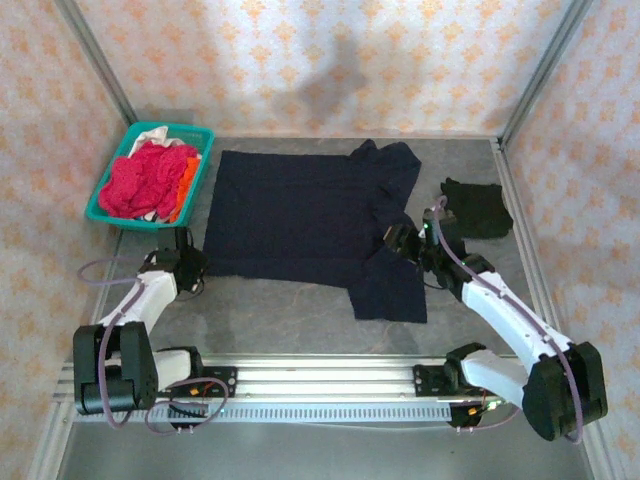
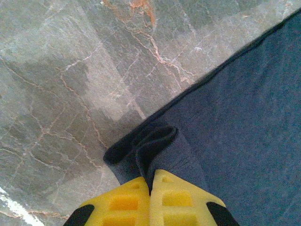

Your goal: Fold and stack the t-shirts

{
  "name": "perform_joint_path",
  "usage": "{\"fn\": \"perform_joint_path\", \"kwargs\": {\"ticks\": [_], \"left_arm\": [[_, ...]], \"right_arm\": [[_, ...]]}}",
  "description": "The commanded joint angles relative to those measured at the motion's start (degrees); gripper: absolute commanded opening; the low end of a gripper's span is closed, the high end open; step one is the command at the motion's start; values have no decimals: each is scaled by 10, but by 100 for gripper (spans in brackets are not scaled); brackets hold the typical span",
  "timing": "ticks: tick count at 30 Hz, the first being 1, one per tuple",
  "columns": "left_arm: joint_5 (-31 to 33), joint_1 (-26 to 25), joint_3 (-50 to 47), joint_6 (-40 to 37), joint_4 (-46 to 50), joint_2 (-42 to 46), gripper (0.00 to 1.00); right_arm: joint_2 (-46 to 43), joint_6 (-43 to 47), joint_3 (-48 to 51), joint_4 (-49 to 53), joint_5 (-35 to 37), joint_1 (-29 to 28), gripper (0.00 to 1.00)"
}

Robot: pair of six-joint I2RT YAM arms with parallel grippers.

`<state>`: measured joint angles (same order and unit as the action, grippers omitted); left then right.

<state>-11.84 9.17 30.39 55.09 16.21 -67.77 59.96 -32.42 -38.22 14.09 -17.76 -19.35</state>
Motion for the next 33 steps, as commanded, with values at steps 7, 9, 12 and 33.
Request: {"fn": "perform_joint_path", "kwargs": {"ticks": [7, 9, 12, 33], "left_arm": [[16, 4, 20, -40, 102, 93, 0], [20, 3, 13, -51, 127, 110, 0], [26, 4, -2, -61, 154, 133, 0], [44, 4, -32, -69, 149, 131, 0]], "right_arm": [[-133, -28, 4, 275, 86, -3, 58], [-156, -22, 13, 339, 106, -4, 58], [-162, -27, 20, 395, 111, -8, 51], [-20, -80, 73, 361, 56, -20, 42]]}}
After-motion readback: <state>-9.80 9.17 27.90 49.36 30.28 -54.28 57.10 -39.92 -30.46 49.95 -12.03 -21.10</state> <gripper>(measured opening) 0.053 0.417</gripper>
